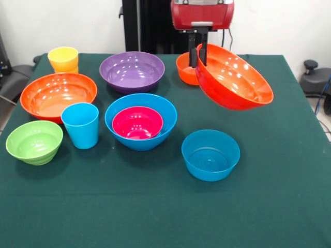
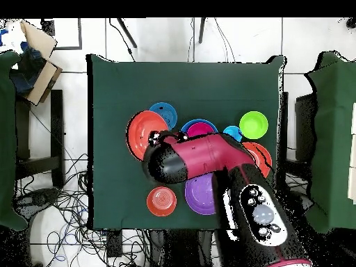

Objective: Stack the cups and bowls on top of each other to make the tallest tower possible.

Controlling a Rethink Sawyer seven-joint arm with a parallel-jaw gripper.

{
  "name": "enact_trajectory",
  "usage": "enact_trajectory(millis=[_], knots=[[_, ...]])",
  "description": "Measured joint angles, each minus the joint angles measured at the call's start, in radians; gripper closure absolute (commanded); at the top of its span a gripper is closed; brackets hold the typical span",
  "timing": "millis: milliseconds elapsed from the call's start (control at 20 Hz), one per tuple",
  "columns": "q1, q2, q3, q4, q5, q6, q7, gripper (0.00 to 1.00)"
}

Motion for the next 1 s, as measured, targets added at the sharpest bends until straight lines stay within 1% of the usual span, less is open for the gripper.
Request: enact_trajectory(millis=[50,200,350,650,1000], knots=[[-0.027,0.004,0.026,-0.003,-0.001,0.007,-0.012,1.00],[-0.074,0.015,0.073,-0.010,-0.011,0.023,-0.042,1.00],[-0.106,0.024,0.109,-0.012,-0.023,0.033,-0.069,1.00],[-0.140,0.036,0.168,-0.012,-0.049,0.047,-0.108,1.00],[-0.167,0.052,0.228,-0.012,-0.062,0.048,-0.119,1.00]])
